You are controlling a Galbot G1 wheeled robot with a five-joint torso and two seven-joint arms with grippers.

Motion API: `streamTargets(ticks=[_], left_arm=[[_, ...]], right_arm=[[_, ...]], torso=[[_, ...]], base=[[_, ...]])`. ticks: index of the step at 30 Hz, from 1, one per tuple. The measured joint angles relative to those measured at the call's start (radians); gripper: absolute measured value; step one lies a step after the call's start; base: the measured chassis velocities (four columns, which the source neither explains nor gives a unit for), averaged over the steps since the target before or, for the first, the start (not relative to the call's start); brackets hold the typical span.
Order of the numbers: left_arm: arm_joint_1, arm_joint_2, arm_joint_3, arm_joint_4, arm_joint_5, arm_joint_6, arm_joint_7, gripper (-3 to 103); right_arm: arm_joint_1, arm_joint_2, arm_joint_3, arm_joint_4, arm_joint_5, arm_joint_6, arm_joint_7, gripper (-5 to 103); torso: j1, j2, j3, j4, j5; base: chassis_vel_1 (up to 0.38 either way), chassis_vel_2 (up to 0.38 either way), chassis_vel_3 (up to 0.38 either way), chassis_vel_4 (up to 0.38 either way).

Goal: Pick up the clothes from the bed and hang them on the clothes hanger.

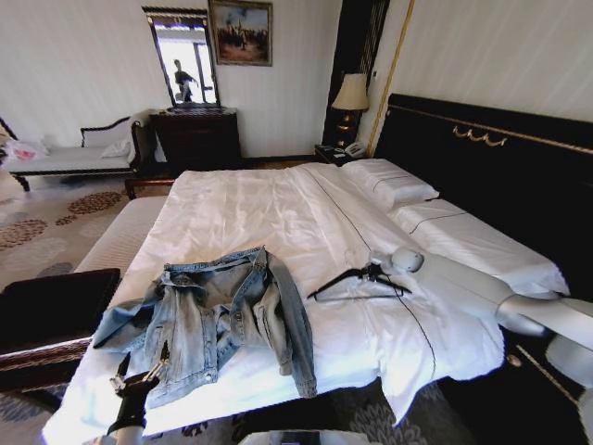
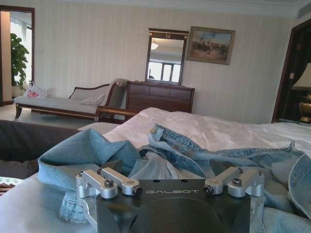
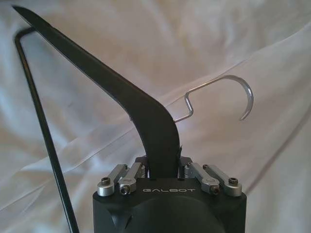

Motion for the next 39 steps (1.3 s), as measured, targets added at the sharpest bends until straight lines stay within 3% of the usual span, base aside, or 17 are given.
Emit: streamTargets(ticks=[6, 8, 10, 16, 20, 27, 32, 39], left_arm=[[-0.002, 0.008, 0.003, -0.015, 0.003, 0.020, -0.001, 100], [-0.003, 0.014, 0.005, -0.019, 0.005, 0.031, -0.004, 100], [-0.003, 0.016, 0.005, -0.020, 0.006, 0.035, -0.005, 100], [-0.017, 0.032, -0.001, -0.023, 0.014, 0.063, -0.017, 100], [-0.021, 0.047, -0.006, -0.033, 0.014, 0.078, -0.018, 100], [-0.018, 0.040, -0.006, -0.040, 0.018, 0.084, -0.019, 100], [-0.004, 0.027, 0.000, -0.041, 0.024, 0.078, -0.019, 100], [0.009, 0.026, -0.013, -0.044, 0.019, 0.064, -0.016, 100]], right_arm=[[-0.036, -0.088, 0.114, 0.146, -0.033, 0.008, 0.032, 30], [-0.089, -0.137, 0.211, 0.239, -0.043, -0.005, 0.053, 29], [-0.102, -0.146, 0.233, 0.256, -0.043, -0.006, 0.058, 29], [-0.253, -0.181, 0.439, 0.385, -0.116, 0.017, 0.152, 29], [-0.401, -0.172, 0.566, 0.476, -0.117, 0.026, 0.247, 29], [-0.521, -0.121, 0.626, 0.527, -0.060, 0.040, 0.396, 29], [-0.567, -0.070, 0.641, 0.531, -0.076, 0.042, 0.457, 29], [-0.593, -0.023, 0.651, 0.532, -0.085, 0.039, 0.463, 29]], torso=[[0.000, 0.000, 0.000, -0.0005, -0.0001], [0.000, 0.000, 0.000, -0.0002, -0.0003], [0.000, 0.000, 0.000, -0.0002, -0.0002], [0.000, 0.000, 0.000, -0.0002, -0.0004], [0.000, 0.000, 0.000, -0.0003, -0.0001], [0.000, 0.000, 0.000, -0.0001, -0.0002], [0.000, 0.000, 0.000, -0.0001, -0.0002], [0.000, 0.000, 0.000, -0.0001, -0.0001]], base=[[0.000, 0.000, 0.000, 0.000], [0.000, 0.000, 0.000, 0.000], [0.000, 0.000, 0.000, 0.000], [0.000, 0.000, 0.000, 0.000], [0.000, 0.000, 0.000, 0.000], [0.000, 0.000, 0.000, 0.000], [0.000, 0.000, 0.000, 0.000], [0.000, 0.000, 0.000, 0.000]])
